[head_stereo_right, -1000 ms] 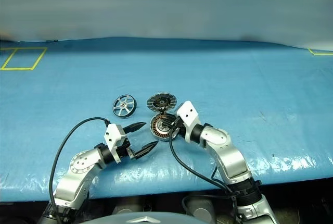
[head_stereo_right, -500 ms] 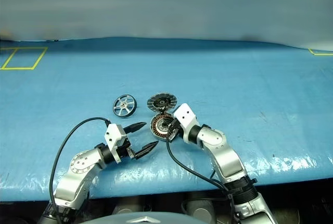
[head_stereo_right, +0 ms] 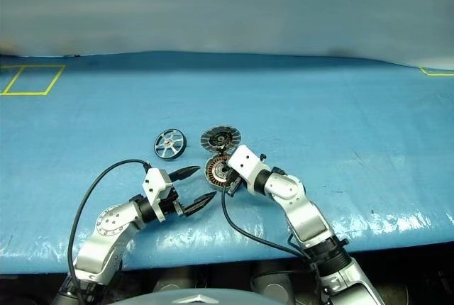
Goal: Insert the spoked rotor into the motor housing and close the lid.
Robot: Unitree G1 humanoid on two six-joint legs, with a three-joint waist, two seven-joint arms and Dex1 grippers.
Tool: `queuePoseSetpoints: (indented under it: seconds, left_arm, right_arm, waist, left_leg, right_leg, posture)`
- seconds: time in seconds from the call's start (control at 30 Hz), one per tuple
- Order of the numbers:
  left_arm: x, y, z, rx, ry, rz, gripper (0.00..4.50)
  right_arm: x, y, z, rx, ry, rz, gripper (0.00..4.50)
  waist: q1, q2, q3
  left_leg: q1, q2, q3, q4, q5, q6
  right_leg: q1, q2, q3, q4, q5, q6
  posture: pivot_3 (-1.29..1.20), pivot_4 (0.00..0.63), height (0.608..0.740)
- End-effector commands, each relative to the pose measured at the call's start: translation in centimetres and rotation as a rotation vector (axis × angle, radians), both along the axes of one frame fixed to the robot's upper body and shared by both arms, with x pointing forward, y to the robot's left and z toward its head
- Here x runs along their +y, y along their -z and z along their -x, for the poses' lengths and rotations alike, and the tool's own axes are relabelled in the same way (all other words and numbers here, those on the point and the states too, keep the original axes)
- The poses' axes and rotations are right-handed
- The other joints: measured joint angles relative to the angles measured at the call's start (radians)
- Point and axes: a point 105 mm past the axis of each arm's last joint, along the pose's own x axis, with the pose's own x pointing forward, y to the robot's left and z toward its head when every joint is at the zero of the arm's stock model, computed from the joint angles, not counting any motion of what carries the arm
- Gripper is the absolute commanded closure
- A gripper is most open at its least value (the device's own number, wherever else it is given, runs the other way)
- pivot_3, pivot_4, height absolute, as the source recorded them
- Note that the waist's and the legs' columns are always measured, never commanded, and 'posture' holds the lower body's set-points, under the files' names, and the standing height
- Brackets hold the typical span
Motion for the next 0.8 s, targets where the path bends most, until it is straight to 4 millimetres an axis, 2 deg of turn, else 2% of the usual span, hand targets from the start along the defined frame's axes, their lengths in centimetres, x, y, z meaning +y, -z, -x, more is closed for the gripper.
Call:
queuePoseSetpoints:
  seconds: [0.03,0.27,0.43,0.53,0.67,0.8]
  left_arm:
    - [-0.6,-1.5,0.0,-0.055,0.017,0.025,0.0]
    - [-0.6,-1.5,0.0,-0.053,0.018,0.026,0.0]
    - [-0.6,-1.5,0.0,-0.051,0.019,0.03,0.0]
    - [-0.7,-1.5,0.0,-0.05,0.017,0.039,0.0]
    - [-0.7,-1.5,0.0,-0.052,0.017,0.038,0.0]
    - [-0.6,-1.5,0.0,-0.052,0.014,0.036,0.0]
  right_arm:
    - [-0.5,2.2,0.7,0.06,0.001,0.078,4.49]
    - [-0.6,2.8,0.7,0.067,0.009,0.118,4.49]
    - [1.1,-0.4,1.1,0.111,-0.009,-0.172,4.49]
    - [1.3,-1.2,1.1,0.131,-0.009,-0.244,4.49]
    - [0.7,0.5,0.6,0.115,0.01,-0.099,4.49]
    - [0.3,1.0,0.6,0.144,0.028,-0.092,4.49]
  waist:
    - [0.0,0.0,0.0]
    - [0.0,0.0,-0.001]
    - [0.0,-0.001,-0.002]
    - [0.0,0.0,-0.001]
    - [0.0,0.0,-0.001]
    - [0.0,0.0,-0.001]
  left_leg:
    - [0.0,0.0,0.0,0.0,0.0,0.0]
    - [0.001,0.0,0.0,0.0,0.0,0.0]
    - [0.0,0.0,0.0,0.0,0.0,0.0]
    - [-0.002,0.0,0.0,0.0,0.0,0.0]
    - [-0.002,0.0,0.0,0.0,0.0,0.0]
    - [-0.001,0.0,-0.001,0.0,0.0,0.0]
  right_leg:
    - [0.0,0.0,0.0,0.0,0.0,0.0]
    - [0.0,0.0,0.0,0.0,0.0,0.0]
    - [0.0,0.0,0.0,0.0,0.0,-0.001]
    - [-0.001,0.0,0.0,0.0,0.001,-0.001]
    - [-0.001,-0.001,0.0,0.0,0.001,-0.001]
    - [-0.001,0.0,-0.001,0.0,0.0,-0.001]
  posture:
    - [0.0,0.15,0.74]
    - [0.0,0.15,0.74]
    - [0.0,0.15,0.74]
    - [0.0,0.15,0.74]
    - [0.0,0.15,0.74]
    - [0.0,0.15,0.74]
